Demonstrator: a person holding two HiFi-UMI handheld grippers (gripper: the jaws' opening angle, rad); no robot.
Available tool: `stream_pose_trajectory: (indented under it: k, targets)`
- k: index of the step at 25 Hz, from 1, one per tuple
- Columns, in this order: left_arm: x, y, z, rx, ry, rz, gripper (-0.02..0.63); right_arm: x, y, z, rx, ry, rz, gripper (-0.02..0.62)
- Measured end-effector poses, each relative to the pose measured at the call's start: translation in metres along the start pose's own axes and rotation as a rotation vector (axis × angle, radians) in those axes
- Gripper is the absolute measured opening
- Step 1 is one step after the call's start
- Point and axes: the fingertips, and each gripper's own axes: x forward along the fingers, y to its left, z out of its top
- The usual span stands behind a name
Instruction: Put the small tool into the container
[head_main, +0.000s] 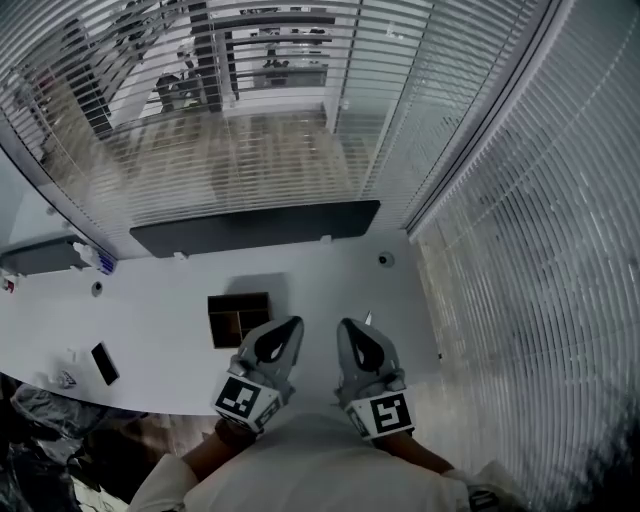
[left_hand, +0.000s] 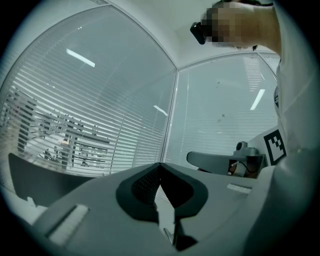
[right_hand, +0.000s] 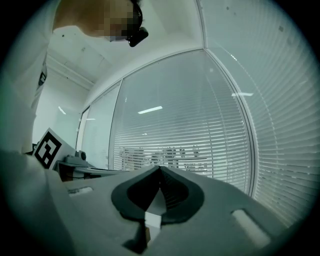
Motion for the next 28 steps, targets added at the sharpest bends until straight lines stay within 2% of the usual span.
stream_pose_trajectory:
  k: [5,10,16,23,28]
  targets:
    - [0.017,-0.001,-0.006,-0.015,0.037,-0.006,0.002,-0.001,-0.019,-0.005,-0.007,0.025,-0.024,0.0]
    - [0.028,-0.006,-0.03,-0.014,0.079,-0.032,0.002,-0.009,-0.038,-0.029,0.012,0.076,-0.063,0.0]
    - [0.041,-0.014,-0.025,-0.029,0.105,-0.047,0.002,-0.013,-0.055,-0.021,0.004,0.084,-0.09,0.0]
    - [0.06,-0.024,-0.057,-0.037,0.178,-0.085,0.002,-0.02,-0.072,-0.049,0.038,0.125,-0.124,0.0]
    - [0.072,-0.027,-0.067,-0.055,0.196,-0.104,0.002,-0.017,-0.079,-0.055,0.059,0.146,-0.13,0.0]
